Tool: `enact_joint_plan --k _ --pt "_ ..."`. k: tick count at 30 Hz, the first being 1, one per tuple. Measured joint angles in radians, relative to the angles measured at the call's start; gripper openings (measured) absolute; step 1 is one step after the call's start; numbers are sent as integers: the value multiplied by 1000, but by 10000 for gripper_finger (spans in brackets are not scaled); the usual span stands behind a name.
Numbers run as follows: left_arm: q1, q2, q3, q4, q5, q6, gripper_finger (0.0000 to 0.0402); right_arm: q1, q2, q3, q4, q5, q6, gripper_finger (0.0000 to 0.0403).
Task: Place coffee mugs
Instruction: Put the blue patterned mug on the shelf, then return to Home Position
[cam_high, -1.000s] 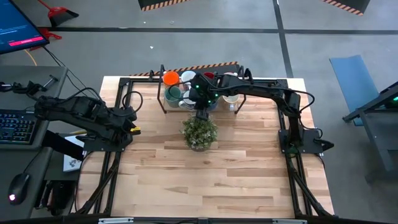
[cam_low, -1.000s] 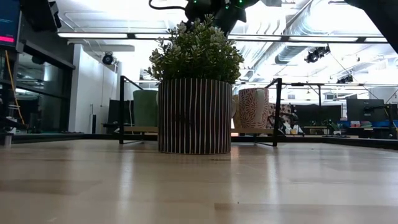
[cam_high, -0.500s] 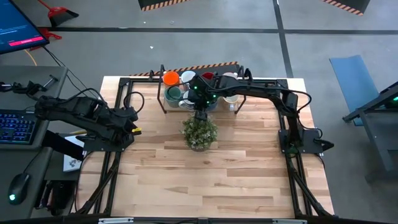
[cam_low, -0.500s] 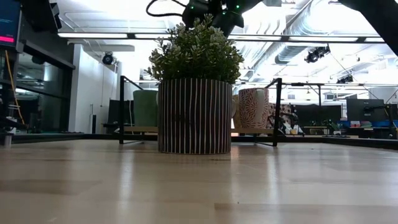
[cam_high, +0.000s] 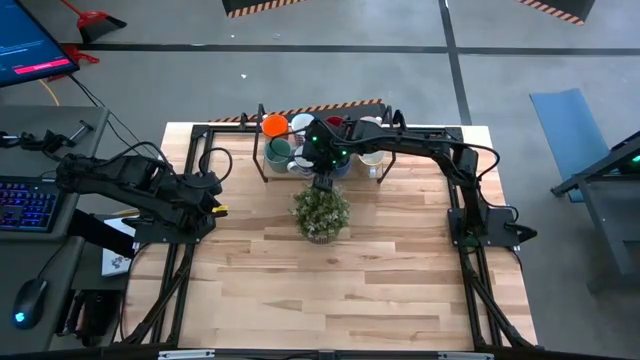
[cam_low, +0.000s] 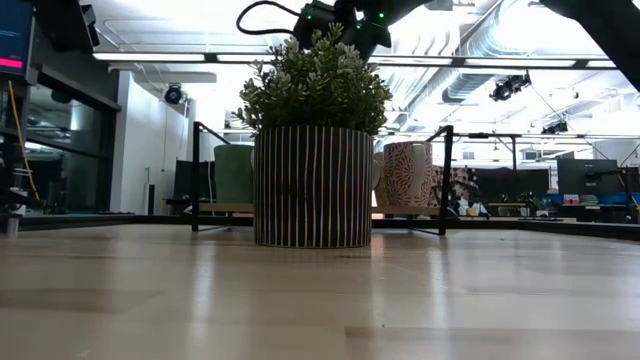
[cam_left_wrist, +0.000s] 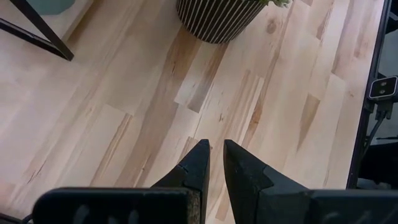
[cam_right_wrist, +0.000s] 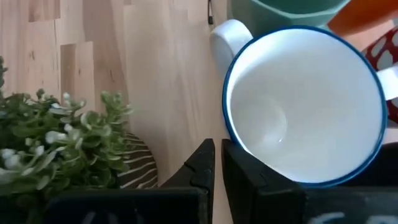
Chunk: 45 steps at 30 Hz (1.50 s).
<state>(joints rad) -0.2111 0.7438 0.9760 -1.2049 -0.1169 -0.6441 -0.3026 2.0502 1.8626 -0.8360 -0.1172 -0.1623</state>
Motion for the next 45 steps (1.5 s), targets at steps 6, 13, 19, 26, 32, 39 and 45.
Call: enact_joint_plan --k 6,13,19,26,32,39,45 --pt "0 0 0 0 0 0 35 -10 0 0 24 2 4 18" --pt "0 0 0 0 0 0 35 -12 0 0 35 9 -1 18" --pt "0 0 0 0 0 0 35 -12 0 0 35 11 -3 18" --pt "0 0 0 0 0 0 35 -12 0 24 -6 -8 14 18" --pt "0 -1 0 0 -1 0 35 -11 0 128 -122 -11 18 18" --pt "0 -1 0 0 -9 0 35 -10 0 266 -279 -12 87 18" --pt "0 -1 0 0 -9 21 35 -9 0 392 -438 -13 133 18"
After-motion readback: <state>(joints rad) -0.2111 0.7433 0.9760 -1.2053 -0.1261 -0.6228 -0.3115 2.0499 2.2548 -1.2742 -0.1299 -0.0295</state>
